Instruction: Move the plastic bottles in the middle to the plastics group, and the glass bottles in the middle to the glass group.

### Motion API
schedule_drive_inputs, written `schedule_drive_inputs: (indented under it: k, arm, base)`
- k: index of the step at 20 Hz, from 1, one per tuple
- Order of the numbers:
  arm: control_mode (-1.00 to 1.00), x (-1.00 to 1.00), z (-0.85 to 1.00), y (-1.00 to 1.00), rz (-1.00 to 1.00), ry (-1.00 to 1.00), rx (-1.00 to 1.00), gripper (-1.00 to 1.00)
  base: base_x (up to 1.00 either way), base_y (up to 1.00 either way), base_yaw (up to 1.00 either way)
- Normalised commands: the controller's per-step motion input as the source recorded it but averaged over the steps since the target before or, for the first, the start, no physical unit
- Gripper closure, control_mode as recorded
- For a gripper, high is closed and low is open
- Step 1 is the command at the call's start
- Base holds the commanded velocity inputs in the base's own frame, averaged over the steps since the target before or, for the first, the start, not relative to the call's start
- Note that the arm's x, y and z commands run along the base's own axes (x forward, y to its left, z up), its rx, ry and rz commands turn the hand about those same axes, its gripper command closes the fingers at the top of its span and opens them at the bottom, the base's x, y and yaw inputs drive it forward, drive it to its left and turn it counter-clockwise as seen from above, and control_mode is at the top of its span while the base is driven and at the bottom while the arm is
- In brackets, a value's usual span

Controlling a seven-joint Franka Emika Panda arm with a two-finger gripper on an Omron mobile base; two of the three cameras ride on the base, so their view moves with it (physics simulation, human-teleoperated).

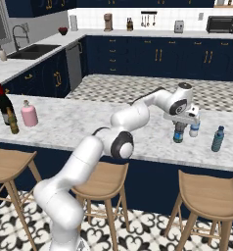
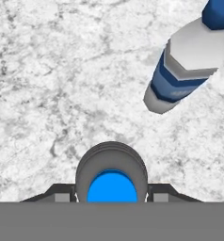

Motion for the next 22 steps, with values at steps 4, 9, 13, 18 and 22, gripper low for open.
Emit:
schedule_drive_inputs:
  k: [4, 9, 13, 18, 22]
  arm:
    - [-1.00, 0.09, -0.46, 0.00, -0.01, 0.00, 0.00, 1.00]
    - [-1.00, 0.01, -0.04, 0.00, -0.01, 0.00, 0.00, -1.00]
    - [-1.00, 0.00, 0.00, 0.00, 0.00, 0.00, 0.00, -1.00]
    - [-1.00, -0.02, 0.00, 0.08, 0.00, 0.00, 0.00, -1.00]
    - [-1.00, -0.22, -0.01, 0.31, 0.00, -0.02, 0.00, -1.00]
  base:
    - [0.00, 0.00, 0.00]
    - [0.00, 0.00, 0.00]
    - [0.00, 0.00, 0.00]
    - [0.00, 0.00, 0.00]
    - [0.00, 0.00, 0.00]
